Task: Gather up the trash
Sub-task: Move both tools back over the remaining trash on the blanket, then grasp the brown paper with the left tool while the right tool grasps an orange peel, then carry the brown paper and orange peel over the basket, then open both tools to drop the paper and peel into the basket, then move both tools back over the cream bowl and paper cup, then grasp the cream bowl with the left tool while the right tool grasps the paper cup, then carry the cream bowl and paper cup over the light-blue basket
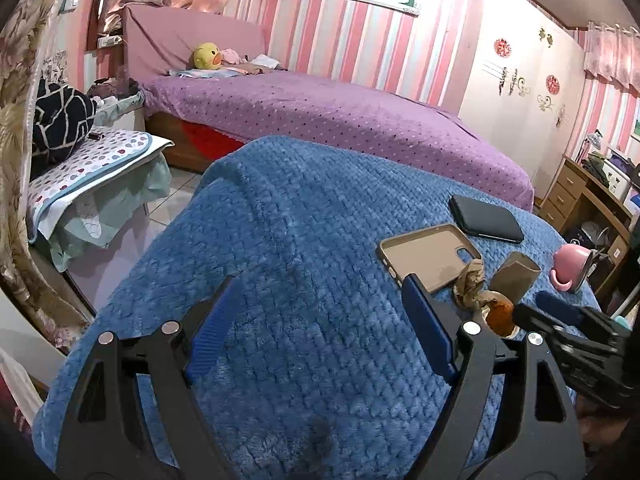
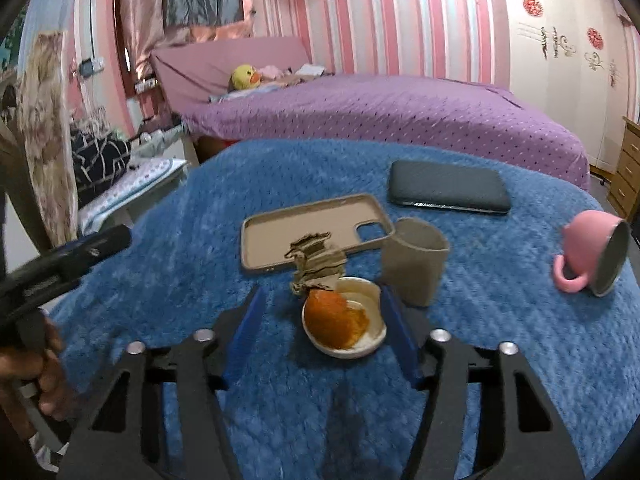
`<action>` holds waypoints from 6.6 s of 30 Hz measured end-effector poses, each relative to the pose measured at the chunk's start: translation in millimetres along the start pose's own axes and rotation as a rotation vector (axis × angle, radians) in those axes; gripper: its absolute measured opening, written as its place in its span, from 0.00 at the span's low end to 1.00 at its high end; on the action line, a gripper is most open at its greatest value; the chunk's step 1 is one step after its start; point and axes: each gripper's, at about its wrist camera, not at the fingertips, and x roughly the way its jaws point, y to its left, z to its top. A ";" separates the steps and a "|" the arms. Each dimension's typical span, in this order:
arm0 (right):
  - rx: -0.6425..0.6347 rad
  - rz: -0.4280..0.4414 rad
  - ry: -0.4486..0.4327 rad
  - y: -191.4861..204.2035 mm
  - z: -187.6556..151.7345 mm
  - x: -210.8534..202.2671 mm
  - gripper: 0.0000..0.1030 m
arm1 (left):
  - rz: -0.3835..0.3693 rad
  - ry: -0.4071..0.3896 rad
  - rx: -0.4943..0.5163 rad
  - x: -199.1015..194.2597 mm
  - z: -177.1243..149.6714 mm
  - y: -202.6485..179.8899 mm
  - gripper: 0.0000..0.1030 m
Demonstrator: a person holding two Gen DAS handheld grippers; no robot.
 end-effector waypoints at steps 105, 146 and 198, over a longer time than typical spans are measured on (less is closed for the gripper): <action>0.580 -0.578 -0.356 -410.8 -145.7 -332.6 0.59 | -0.706 0.053 0.510 -76.6 -124.9 -537.5 0.22; 0.323 -0.268 -0.296 -255.6 -50.1 -228.4 0.81 | -0.056 0.102 0.281 23.1 -40.6 -214.4 0.90; 0.029 -0.010 -0.044 -48.5 31.1 -10.8 0.29 | -0.074 0.040 0.112 15.2 1.5 -99.4 0.58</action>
